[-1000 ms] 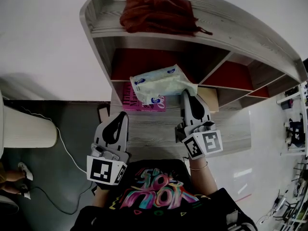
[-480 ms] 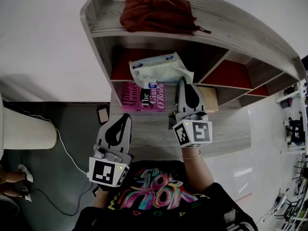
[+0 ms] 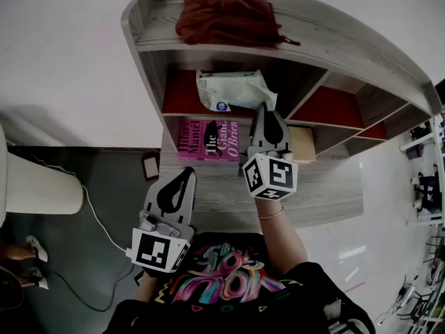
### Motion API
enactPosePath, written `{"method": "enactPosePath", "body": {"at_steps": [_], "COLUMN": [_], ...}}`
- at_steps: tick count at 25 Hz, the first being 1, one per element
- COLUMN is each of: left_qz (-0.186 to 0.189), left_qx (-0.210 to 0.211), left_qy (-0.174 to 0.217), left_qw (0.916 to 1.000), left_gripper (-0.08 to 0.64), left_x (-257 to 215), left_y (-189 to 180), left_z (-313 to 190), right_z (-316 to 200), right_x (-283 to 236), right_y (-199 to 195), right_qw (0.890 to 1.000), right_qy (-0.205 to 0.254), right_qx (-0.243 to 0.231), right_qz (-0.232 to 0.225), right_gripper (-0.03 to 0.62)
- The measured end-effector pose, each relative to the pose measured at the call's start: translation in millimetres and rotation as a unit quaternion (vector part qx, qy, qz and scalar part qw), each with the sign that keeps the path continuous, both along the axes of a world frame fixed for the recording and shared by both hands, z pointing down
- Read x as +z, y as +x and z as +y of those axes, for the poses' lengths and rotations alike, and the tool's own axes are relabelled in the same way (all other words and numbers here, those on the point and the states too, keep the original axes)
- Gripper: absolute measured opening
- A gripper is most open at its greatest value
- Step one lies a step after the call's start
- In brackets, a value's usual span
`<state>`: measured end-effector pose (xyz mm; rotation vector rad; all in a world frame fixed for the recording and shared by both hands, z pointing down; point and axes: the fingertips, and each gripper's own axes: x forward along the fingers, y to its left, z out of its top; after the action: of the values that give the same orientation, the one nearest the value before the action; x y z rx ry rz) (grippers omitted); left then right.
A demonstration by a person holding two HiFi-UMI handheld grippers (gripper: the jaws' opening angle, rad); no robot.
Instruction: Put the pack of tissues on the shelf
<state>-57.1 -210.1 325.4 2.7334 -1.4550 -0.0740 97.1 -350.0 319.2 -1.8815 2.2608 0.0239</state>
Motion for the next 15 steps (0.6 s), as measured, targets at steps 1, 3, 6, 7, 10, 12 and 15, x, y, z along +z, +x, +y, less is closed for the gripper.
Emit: {"method": "enactPosePath", "body": {"at_steps": [1,3,6,7,10,12,15], "left_qz": [0.0,0.0,0.0,0.0,0.0,0.001,0.002], "left_qx": [0.0,-0.002,-0.006,-0.008,-0.013,-0.015,-0.016], "left_qy": [0.0,-0.001,-0.001,-0.001,-0.002,-0.002,-0.001], "left_qw": [1.0,1.0,1.0,1.0,0.9999,0.9999,0.9999], "left_gripper": [0.025,0.025,0.025,0.025,0.025,0.025,0.025], "left_x": [-0.1,0.2,0.3,0.5,1.2,1.9,1.9], "left_y": [0.2,-0.1,-1.5,-2.4,-5.6,-7.1,-8.1], "left_z": [1.0,3.0,5.5,6.2,8.0,9.0,10.4], "right_z": [-1.8,-3.6,-4.6,-4.9,-5.5,-5.1,-4.2], "right_x": [1.9,6.3,11.5,12.6,15.3,15.7,15.2], "right_y": [-3.0,-11.2,-23.1,-26.3,-31.8,-31.1,-26.6], "right_qw": [1.0,1.0,0.999,0.999,0.998,0.998,0.998], "right_qy": [-0.004,-0.012,-0.026,-0.03,-0.04,-0.042,-0.045], "right_qx": [-0.002,-0.01,-0.027,-0.034,-0.049,-0.051,-0.052], "right_qz": [0.004,0.015,0.024,0.025,0.024,0.018,0.006], "right_gripper": [0.006,0.006,0.019,0.032,0.066,0.091,0.131]}}
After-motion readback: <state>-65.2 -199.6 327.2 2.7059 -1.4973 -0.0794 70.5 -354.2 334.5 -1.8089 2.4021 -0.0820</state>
